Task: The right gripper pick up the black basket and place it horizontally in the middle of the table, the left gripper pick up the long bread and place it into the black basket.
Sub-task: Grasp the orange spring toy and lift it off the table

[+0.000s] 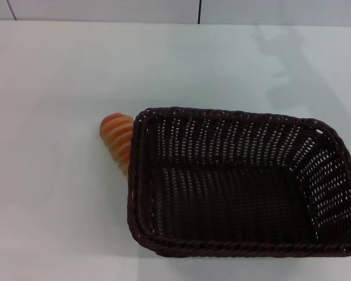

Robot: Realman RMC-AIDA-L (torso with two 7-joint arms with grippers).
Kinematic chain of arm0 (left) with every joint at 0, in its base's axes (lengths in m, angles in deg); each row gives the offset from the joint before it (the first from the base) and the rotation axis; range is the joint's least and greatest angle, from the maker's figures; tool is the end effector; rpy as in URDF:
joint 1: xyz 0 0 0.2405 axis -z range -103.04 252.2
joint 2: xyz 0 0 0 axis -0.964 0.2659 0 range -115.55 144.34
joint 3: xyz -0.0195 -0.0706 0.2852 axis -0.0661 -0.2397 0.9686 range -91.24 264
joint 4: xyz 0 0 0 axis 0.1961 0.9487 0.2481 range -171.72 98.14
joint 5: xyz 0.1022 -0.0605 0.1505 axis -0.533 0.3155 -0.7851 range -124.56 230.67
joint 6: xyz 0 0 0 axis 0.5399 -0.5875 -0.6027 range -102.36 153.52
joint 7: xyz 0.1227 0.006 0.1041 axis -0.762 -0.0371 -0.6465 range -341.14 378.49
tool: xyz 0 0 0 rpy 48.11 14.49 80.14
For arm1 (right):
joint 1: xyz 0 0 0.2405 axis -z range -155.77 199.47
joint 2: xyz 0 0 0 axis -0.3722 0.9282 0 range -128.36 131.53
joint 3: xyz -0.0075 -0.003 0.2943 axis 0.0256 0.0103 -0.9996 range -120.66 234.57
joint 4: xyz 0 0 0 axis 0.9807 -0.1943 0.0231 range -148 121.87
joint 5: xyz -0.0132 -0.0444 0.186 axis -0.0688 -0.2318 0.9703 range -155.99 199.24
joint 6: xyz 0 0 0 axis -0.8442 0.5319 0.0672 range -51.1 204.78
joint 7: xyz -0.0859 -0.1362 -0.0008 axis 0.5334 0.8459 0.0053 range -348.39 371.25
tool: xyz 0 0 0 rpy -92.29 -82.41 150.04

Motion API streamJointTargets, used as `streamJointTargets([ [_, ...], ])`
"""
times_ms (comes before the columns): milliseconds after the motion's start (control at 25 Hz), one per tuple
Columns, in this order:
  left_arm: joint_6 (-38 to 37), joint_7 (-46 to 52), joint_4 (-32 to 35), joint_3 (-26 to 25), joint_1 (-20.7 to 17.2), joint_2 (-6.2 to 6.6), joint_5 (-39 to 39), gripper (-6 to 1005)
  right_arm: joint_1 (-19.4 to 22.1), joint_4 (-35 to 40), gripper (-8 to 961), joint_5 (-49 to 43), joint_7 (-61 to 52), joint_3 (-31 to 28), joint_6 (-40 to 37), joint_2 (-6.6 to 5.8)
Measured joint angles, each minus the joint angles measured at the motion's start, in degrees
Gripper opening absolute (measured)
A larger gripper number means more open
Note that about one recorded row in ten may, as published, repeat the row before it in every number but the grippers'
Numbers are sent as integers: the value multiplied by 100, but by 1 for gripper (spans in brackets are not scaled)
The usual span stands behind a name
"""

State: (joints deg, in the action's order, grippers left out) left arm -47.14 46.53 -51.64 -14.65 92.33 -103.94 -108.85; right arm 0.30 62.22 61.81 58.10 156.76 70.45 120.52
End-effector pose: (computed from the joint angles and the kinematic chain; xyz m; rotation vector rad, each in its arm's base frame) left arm -0.3903 0.3242 0.0839 -1.0389 -0.6564 -1.0059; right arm 0.1552 0.4275 0.0198 -1.7593 0.0766 0.4622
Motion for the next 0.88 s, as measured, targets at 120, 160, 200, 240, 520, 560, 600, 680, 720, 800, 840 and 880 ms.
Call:
streamJointTargets([
  [120, -11, -1, 1, 33, -6, -4, 0, 831, 36, -627, 586, 58, -219, 463, -1360, 20],
  [160, -11, -1, 1, 33, -6, -4, 0, 831, 25, -901, 586, 51, -413, 647, -1906, 22],
  [200, -11, -1, 1, 33, -6, -4, 0, 831, 11, -1116, 586, 34, -594, 787, -2338, 22],
  [240, -11, -1, 3, 53, -9, -4, 1, 831, -5, -1324, 586, 17, -796, 911, -2751, 22],
  [520, -193, -1, -1, 169, -90, 12, 1, 830, 66, -2802, 586, 49, -1381, 1524, -5276, 65],
  [560, -199, -1, -1, 184, -95, 13, 0, 830, 95, -2980, 586, 55, -1533, 1557, -5534, 66],
  [600, -208, -1, -1, 217, -103, 17, -2, 830, 129, -3057, 586, 72, -1645, 1565, -5670, 66],
  [680, -217, 0, -1, 268, -106, 20, -5, 830, 242, -3161, 586, 199, -1834, 1542, -5878, 59],
  [720, -217, 0, -1, 268, -106, 20, -5, 830, 283, -3216, 586, 300, -1869, 1535, -5963, 56],
  [800, -231, 0, 0, 334, -103, 21, -6, 830, 314, -3390, 586, 527, -1872, 1519, -6167, 51],
  [840, -237, 0, 0, 365, -98, 22, -7, 830, 322, -3498, 586, 637, -1871, 1506, -6287, 51],
  [880, -243, 0, 0, 410, -86, 22, -8, 829, 323, -3608, 586, 743, -1870, 1489, -6378, 51],
])
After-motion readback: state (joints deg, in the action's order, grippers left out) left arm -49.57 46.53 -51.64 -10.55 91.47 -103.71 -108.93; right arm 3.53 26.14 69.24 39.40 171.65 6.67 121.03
